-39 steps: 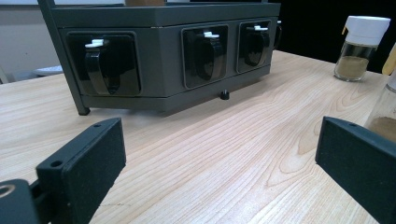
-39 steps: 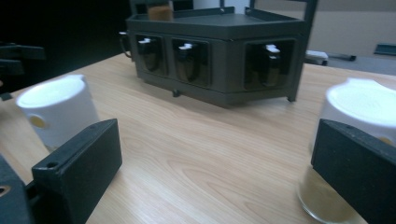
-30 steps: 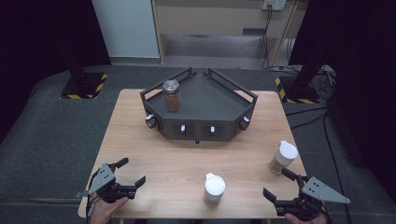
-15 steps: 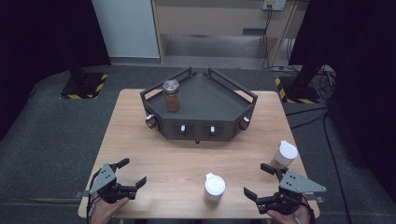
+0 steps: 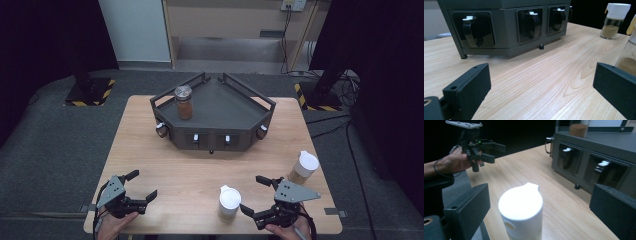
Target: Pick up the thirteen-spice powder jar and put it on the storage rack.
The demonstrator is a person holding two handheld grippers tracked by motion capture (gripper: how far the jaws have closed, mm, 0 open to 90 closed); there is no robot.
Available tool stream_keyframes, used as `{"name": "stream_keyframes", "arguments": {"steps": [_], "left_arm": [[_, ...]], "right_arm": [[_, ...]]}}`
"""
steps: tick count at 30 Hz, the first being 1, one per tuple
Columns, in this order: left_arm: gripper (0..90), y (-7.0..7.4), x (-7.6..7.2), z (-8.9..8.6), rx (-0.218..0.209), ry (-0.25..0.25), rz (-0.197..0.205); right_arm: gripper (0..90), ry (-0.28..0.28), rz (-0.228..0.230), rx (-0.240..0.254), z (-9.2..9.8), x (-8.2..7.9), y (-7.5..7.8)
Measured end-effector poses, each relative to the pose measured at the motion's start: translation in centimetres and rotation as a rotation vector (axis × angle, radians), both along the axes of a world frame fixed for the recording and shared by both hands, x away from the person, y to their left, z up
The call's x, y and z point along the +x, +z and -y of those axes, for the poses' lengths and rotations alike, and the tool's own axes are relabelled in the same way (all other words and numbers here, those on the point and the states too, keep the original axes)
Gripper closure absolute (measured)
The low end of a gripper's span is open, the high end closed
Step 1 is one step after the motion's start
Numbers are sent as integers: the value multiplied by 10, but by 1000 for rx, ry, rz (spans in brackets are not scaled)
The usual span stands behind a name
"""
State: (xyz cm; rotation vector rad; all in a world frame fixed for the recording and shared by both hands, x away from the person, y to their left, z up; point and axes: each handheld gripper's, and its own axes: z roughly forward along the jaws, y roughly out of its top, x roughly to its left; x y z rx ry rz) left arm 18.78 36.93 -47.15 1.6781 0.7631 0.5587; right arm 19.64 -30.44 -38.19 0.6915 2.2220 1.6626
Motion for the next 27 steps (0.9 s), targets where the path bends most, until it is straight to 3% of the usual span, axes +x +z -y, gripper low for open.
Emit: {"name": "stream_keyframes", "arguments": {"steps": [15, 27], "left_arm": [[3, 0, 1, 0, 1, -10, -7], [0, 0, 2, -1, 0, -16, -13]], "right_arm": [[67, 60, -36, -34, -28, 12, -10], [136, 50, -51, -86, -44, 15, -24]]}}
